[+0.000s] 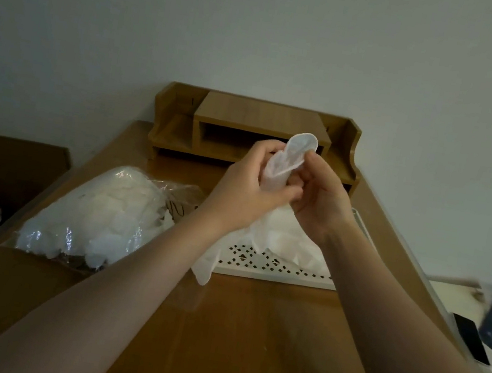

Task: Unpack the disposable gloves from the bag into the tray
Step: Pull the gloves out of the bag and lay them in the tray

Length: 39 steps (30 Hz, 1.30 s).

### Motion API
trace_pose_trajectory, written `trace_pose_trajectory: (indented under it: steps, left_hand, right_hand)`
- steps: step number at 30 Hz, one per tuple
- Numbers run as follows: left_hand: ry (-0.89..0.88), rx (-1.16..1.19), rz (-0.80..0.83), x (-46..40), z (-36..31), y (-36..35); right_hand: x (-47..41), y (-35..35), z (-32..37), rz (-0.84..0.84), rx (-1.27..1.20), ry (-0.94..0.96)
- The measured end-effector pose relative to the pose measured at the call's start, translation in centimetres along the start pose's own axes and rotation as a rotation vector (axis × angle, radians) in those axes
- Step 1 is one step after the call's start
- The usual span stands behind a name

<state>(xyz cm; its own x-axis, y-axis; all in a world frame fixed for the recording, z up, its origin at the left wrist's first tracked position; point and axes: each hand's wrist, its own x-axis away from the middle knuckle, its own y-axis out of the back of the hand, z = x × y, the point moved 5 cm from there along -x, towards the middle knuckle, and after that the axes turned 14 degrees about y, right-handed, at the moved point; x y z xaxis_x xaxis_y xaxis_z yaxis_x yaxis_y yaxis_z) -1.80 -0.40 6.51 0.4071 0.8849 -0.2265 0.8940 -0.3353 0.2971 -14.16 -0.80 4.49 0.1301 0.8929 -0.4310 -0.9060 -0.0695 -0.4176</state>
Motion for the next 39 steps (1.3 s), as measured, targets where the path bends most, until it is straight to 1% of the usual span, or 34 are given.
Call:
trace_pose_trajectory:
  steps: [2, 3, 4, 5, 6, 7, 9, 12, 14, 16, 18, 20, 22, 23, 24, 26, 28, 29, 31, 34, 36, 39]
  left_hand:
    - [0.065, 0.044, -0.090, -0.7, -0.3, 0.1]
    - [0.119, 0.085, -0.112, -1.0, -0.2, 0.2]
    - [0.193, 0.183, -0.100, -1.3, 0.0, 0.1]
    - [0.275, 0.349, -0.045, -1.6, 0.2, -0.2]
    - [0.344, 0.543, 0.046, -1.8, 0.4, -0.5]
    - [0.390, 0.710, 0.143, -1.8, 0.4, -0.9]
    - [0.436, 0.884, 0.253, -1.9, 0.6, -1.3]
    - [0.469, 1.008, 0.268, -2.0, 1.7, -1.4]
    - [0.481, 1.058, 0.239, -2.1, 2.5, -1.2]
    - [0.511, 1.073, 0.201, -2.1, 3.4, -0.7]
    - [0.571, 1.005, 0.189, -1.8, 4.4, -0.3]
    - [0.618, 0.879, 0.256, -1.5, 4.9, -0.2]
    - [0.657, 0.725, 0.323, -1.5, 5.2, -0.8]
    - [0.680, 0.625, 0.319, -1.7, 5.5, -1.3]
    - [0.706, 0.501, 0.282, -2.0, 5.9, -1.9]
    - [0.713, 0.188, 0.105, -2.9, 6.8, -2.8]
    - [0.624, -0.093, -0.062, -3.9, 6.9, -3.4]
    - [0.565, -0.183, -0.113, -4.2, 6.8, -3.5]
    - [0.488, -0.295, -0.150, -4.8, 7.1, -3.4]
    - [0.425, -0.446, -0.105, -5.7, 8.0, -3.2]
    - [0.416, -0.515, -0.031, -6.0, 8.5, -3.3]
    - [0.455, -0.573, 0.033, -6.5, 9.0, -3.6]
  right_hand:
    - [-0.2, 0.7, 0.8, 0.055, 0.169, 0.041]
    - [-0.2, 1.0, 1.2, 0.061, 0.255, 0.055]
    - [-0.1, 1.4, 1.6, 0.051, 0.308, 0.068]
    - [-0.1, 1.6, 1.9, 0.033, 0.306, 0.063]
    - [-0.1, 1.9, 1.9, 0.031, 0.252, 0.037]
    - [0.0, 2.1, 1.9, 0.067, 0.207, 0.004]
    - [0.4, 2.1, 1.7, 0.226, 0.240, -0.072]
    - [1.4, 2.5, 0.6, 0.398, 0.236, -0.250]
    - [1.7, 3.2, 0.8, 0.409, 0.201, -0.305]
    - [1.8, 4.2, 1.4, 0.360, 0.220, -0.328]
    - [1.9, 5.4, 2.0, 0.319, 0.311, -0.357]
    - [2.0, 6.2, 2.4, 0.307, 0.460, -0.382]
    - [1.9, 6.6, 2.5, 0.352, 0.648, -0.347]
    - [1.7, 6.6, 2.4, 0.393, 0.761, -0.317]
    - [1.5, 6.6, 2.1, 0.432, 0.870, -0.300]
    - [1.0, 6.9, 1.2, 0.491, 1.064, -0.304]
    - [0.5, 7.8, 0.3, 0.540, 1.257, -0.338]
    - [0.3, 8.5, 0.1, 0.553, 1.323, -0.370]
    - [0.4, 10.0, 0.0, 0.585, 1.386, -0.445]
    - [0.4, 13.0, 0.0, 0.577, 1.405, -0.561]
    - [0.2, 14.6, 0.0, 0.523, 1.425, -0.603]
    - [-0.4, 16.0, -0.3, 0.458, 1.322, -0.628]
